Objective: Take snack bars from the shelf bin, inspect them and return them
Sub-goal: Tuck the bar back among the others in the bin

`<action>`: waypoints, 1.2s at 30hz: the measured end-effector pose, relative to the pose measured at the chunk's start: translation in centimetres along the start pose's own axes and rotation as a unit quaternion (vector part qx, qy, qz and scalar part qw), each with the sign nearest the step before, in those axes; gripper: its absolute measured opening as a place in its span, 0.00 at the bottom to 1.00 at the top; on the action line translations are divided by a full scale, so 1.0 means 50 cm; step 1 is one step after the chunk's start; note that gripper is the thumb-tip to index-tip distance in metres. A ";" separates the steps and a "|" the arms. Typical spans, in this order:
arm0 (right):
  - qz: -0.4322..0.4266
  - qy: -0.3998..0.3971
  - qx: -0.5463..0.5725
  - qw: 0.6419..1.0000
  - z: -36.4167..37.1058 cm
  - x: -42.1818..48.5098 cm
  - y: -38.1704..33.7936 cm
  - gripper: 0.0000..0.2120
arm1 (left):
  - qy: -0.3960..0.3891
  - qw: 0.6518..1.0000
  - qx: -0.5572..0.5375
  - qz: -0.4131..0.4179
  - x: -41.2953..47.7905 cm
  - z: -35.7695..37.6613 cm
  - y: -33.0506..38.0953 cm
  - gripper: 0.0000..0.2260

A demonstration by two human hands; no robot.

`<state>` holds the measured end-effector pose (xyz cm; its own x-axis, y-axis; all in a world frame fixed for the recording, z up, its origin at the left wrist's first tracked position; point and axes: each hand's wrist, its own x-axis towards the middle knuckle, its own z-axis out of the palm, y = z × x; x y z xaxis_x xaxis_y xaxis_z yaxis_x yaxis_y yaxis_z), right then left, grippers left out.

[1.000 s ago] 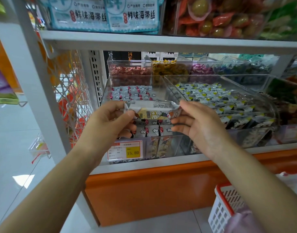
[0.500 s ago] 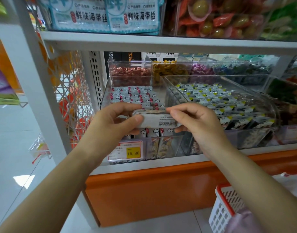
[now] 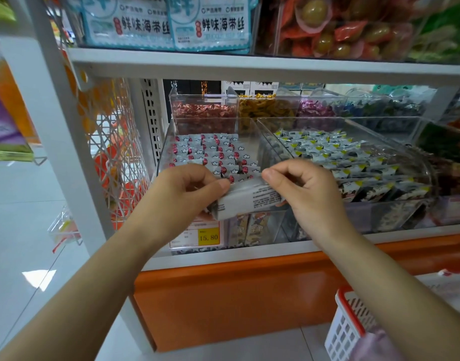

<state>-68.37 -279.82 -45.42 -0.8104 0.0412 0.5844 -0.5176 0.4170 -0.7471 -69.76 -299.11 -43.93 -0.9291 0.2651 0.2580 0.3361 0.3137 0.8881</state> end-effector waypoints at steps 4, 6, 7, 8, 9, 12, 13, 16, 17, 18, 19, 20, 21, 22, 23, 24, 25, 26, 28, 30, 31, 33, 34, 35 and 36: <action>0.006 -0.009 0.008 1.000 0.001 0.000 -0.002 0.07 | -0.020 0.999 0.035 0.028 -0.002 -0.011 0.006 0.13; 0.013 -0.015 0.016 1.000 0.003 -0.001 -0.002 0.06 | -0.016 0.998 0.059 0.035 0.003 -0.016 0.002 0.15; 0.019 -0.017 0.022 0.999 0.003 -0.001 -0.002 0.06 | -0.015 0.997 0.072 0.036 0.006 -0.017 0.000 0.15; 0.025 -0.017 0.031 0.999 0.004 -0.002 -0.002 0.06 | -0.015 0.996 0.075 0.034 0.008 -0.019 -0.001 0.15; 0.030 -0.017 0.040 0.999 0.004 -0.002 -0.003 0.07 | -0.017 0.997 0.070 0.030 0.009 -0.020 -0.001 0.13; 0.039 -0.019 0.052 0.998 0.006 -0.003 -0.004 0.07 | -0.021 0.998 0.058 0.026 0.008 -0.022 0.001 0.12; 0.045 -0.018 0.057 0.997 0.006 -0.004 -0.005 0.07 | -0.019 0.998 0.058 0.032 0.008 -0.021 0.001 0.13; 0.063 -0.001 0.069 0.996 0.007 -0.006 -0.005 0.08 | -0.017 0.998 0.048 0.040 0.003 -0.020 0.003 0.16; 0.066 0.006 0.068 0.995 0.007 -0.006 -0.004 0.07 | -0.027 0.999 0.029 0.028 0.001 -0.019 0.005 0.17; 0.070 0.011 0.066 0.995 0.006 -0.006 -0.002 0.07 | -0.039 0.999 0.017 0.017 0.000 -0.019 0.005 0.17; 0.075 0.013 0.066 0.995 0.005 -0.005 -0.001 0.06 | -0.048 0.999 0.014 0.011 0.001 -0.019 0.004 0.16; 0.083 0.010 0.069 0.994 0.003 -0.004 0.000 0.05 | -0.052 0.998 0.016 0.006 0.001 -0.020 0.002 0.16; 0.094 0.004 0.079 0.992 0.001 -0.003 -0.001 0.05 | -0.051 0.999 0.017 0.003 0.001 -0.022 0.000 0.15; 0.107 -0.004 0.092 0.990 0.000 -0.001 -0.001 0.06 | -0.046 0.999 0.015 0.001 0.001 -0.024 -0.002 0.14; 0.119 -0.010 0.107 0.987 -0.002 0.000 -0.002 0.07 | -0.042 0.999 0.012 -0.001 0.002 -0.025 -0.004 0.13; 0.129 -0.014 0.120 0.984 -0.003 0.001 -0.002 0.09 | -0.040 0.999 0.011 -0.002 0.001 -0.025 -0.005 0.11; 0.137 -0.016 0.130 0.982 -0.004 0.002 -0.002 0.10 | -0.039 0.999 0.014 -0.001 0.001 -0.025 -0.006 0.09; 0.144 -0.019 0.136 0.980 -0.005 0.003 -0.001 0.11 | -0.038 0.999 0.019 0.001 0.001 -0.024 -0.007 0.07; 0.159 -0.031 0.151 0.975 -0.007 0.005 0.001 0.10 | -0.033 0.999 0.030 0.011 0.002 -0.022 -0.009 0.07; 0.182 -0.042 0.175 0.967 -0.009 0.006 0.004 0.11 | -0.032 0.999 0.035 0.014 0.002 -0.020 -0.010 0.07; 0.194 -0.048 0.187 0.962 -0.010 0.006 0.006 0.11 | -0.035 0.999 0.035 0.014 0.002 -0.019 -0.011 0.07; 0.207 -0.054 0.200 0.956 -0.008 0.004 0.009 0.11 | -0.038 0.999 0.028 0.006 0.002 -0.017 -0.014 0.06; 0.207 -0.052 0.204 0.955 -0.006 0.003 0.011 0.12 | -0.033 0.999 0.026 0.000 0.003 -0.015 -0.015 0.05; 0.205 -0.049 0.213 0.954 -0.005 0.001 0.013 0.14 | -0.020 1.000 0.023 -0.006 0.004 -0.014 -0.017 0.05; 0.198 -0.050 0.226 0.952 -0.003 -0.001 0.012 0.16 | 0.001 1.000 0.015 -0.015 0.006 -0.012 -0.019 0.06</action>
<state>-68.63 -279.44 -45.86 -0.9772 0.0176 0.2115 -0.2121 -0.0472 -0.9761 -70.46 -299.89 -44.47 -0.9391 0.2540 0.2313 0.3119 0.3482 0.8840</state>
